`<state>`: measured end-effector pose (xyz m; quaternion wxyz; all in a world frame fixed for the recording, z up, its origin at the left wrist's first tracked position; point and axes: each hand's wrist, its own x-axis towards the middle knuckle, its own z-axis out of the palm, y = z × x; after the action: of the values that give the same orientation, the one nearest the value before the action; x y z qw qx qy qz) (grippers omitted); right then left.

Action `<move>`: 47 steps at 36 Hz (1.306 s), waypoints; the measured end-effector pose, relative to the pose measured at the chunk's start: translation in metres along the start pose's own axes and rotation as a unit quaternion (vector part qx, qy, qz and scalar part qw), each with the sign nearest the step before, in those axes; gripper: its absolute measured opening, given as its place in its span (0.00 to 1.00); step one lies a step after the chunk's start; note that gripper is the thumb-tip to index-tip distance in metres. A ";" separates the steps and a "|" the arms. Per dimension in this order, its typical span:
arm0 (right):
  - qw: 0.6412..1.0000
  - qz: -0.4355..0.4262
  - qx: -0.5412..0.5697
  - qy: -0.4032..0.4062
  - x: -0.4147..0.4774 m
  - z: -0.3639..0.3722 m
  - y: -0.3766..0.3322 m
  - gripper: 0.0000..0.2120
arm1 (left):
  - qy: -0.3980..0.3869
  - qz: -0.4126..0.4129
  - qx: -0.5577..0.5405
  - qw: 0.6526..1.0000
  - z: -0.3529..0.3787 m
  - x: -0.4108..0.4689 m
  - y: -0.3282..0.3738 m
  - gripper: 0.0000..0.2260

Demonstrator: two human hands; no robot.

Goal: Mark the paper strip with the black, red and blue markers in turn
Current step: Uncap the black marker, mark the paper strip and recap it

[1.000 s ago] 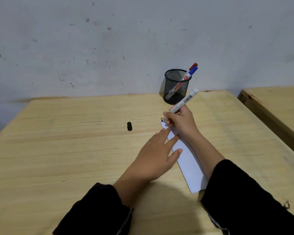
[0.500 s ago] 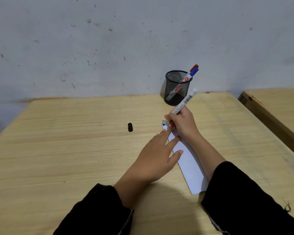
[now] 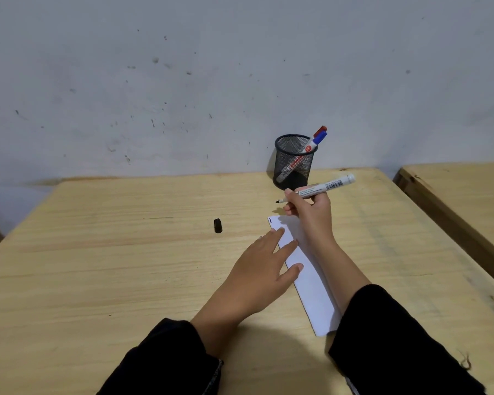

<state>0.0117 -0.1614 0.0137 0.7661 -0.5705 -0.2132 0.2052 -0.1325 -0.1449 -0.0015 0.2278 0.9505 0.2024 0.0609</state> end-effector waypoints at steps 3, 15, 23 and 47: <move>0.999 0.007 0.052 0.013 -0.003 0.004 -0.016 0.12 | 0.014 0.001 0.005 1.000 -0.007 -0.003 0.004 0.24; 0.985 0.046 0.148 0.078 -0.012 0.005 -0.007 0.07 | 0.060 -0.009 -0.083 0.995 -0.005 -0.003 -0.006 0.24; 0.981 0.045 0.173 0.072 -0.017 -0.006 -0.002 0.05 | 0.334 -0.102 -0.020 0.937 -0.034 0.006 -0.036 0.18; 0.984 0.011 0.174 -0.043 -0.017 -0.009 -0.006 0.03 | 0.301 -0.228 -0.712 0.592 -0.031 0.057 -0.003 0.07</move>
<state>0.0028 -0.1792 0.0155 0.8416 -0.4217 -0.2006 0.2715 -0.0883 -0.1062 0.0255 0.7642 0.3365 0.3618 0.4146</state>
